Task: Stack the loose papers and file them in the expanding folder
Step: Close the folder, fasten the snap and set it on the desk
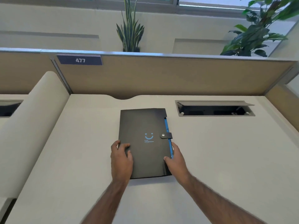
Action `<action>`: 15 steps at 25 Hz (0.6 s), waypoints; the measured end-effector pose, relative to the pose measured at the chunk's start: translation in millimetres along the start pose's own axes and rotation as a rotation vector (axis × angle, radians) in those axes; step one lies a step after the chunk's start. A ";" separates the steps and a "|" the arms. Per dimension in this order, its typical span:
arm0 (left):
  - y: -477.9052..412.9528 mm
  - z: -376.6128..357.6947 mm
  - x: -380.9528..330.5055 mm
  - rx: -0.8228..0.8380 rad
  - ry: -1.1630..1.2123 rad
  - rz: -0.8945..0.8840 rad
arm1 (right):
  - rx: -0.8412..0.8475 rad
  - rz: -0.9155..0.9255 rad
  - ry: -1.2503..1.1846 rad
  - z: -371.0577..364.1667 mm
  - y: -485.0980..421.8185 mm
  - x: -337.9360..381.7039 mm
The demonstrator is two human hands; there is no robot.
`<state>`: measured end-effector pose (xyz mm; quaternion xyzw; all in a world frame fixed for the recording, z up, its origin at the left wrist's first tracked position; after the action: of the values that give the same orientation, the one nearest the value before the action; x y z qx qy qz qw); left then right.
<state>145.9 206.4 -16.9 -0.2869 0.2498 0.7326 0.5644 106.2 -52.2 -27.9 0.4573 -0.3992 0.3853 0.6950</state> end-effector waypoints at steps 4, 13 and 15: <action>-55.6 -29.2 -42.5 0.003 -0.026 -0.053 | -0.034 0.013 0.019 17.1 -65.0 20.1; -126.0 -78.7 -64.2 0.065 -0.092 -0.079 | -0.077 0.001 0.175 28.2 -165.2 14.9; -129.4 -85.6 -59.5 0.089 -0.100 -0.079 | -0.118 -0.002 0.316 31.4 -169.1 10.4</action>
<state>295.1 137.5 -41.4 -0.2343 0.2422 0.7112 0.6169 256.2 -128.3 -65.7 0.3496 -0.3065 0.4276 0.7752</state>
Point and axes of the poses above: each hand's wrist, its own y-axis away from the middle knuckle, its own z-axis out of the back of the hand, x = y × z, the point moved 10 cm from there along -y, towards the middle knuckle, and after that the axes turned 7 degrees about -y, right-handed, at the moved point
